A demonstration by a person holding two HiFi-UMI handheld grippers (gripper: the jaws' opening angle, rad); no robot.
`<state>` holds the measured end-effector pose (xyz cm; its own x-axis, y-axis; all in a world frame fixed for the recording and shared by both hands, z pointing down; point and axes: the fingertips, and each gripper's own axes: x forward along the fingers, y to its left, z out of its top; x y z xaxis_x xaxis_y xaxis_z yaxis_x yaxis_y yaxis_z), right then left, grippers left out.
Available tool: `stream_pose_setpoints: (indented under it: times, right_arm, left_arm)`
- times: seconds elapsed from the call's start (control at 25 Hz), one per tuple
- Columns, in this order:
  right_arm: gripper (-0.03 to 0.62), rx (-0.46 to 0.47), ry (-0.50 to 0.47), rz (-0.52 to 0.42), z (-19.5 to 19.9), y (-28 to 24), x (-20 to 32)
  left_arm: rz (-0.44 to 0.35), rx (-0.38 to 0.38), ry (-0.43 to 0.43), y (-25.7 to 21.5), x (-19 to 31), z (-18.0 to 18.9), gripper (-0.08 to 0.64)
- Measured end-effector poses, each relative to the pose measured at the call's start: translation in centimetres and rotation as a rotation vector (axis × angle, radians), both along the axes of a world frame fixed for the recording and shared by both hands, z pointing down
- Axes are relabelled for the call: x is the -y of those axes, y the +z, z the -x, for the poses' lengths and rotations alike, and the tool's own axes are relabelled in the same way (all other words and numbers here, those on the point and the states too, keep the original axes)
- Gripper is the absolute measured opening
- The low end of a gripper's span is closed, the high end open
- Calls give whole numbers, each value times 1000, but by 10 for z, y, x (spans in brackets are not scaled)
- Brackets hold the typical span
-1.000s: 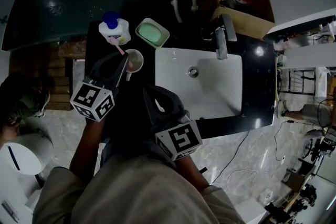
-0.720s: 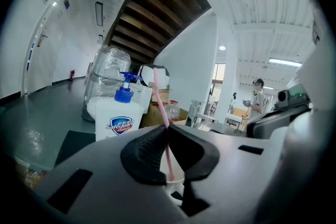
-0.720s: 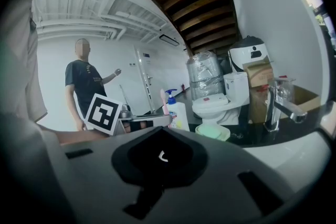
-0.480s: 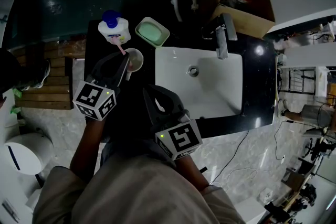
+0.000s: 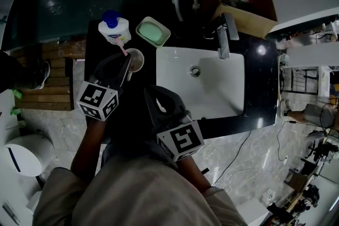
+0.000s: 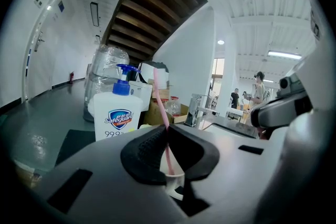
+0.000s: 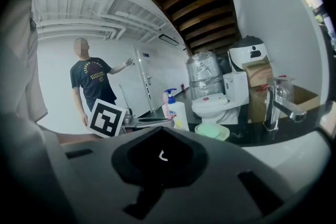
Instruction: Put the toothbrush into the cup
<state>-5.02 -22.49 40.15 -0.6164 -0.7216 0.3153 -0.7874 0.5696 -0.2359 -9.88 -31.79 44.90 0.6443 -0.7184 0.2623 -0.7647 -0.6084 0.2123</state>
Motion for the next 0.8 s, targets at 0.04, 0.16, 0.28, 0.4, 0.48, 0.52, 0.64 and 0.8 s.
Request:
stream_pose_setpoints:
  times: [0.04, 0.16, 0.28, 0.4, 0.48, 0.52, 0.64, 0.8]
  right_arm:
    - [6, 0, 0, 0, 0, 0, 0]
    - [6, -1, 0, 1, 0, 0, 0]
    - [6, -1, -1, 4, 0, 1, 0]
    - [6, 1, 0, 4, 0, 2, 0]
    - [6, 3, 0, 3, 0, 2, 1]
    - [6, 3, -1, 3, 0, 2, 1]
    - [6, 1, -2, 8, -1, 4, -1]
    - [6, 3, 2, 6, 0, 3, 1]
  left_arm:
    - [0, 1, -1, 1, 0, 0, 23]
    - [-4, -4, -6, 1, 1, 1, 23]
    - [-4, -1, -15, 4, 2, 2, 23]
    - [2, 6, -21, 9, 3, 3, 23]
    - [4, 12, -22, 11, 4, 3, 23]
    - [4, 15, -24, 12, 4, 3, 23]
    - [5, 17, -26, 15, 3, 2, 23]
    - [11, 17, -17, 18, 3, 1, 23]
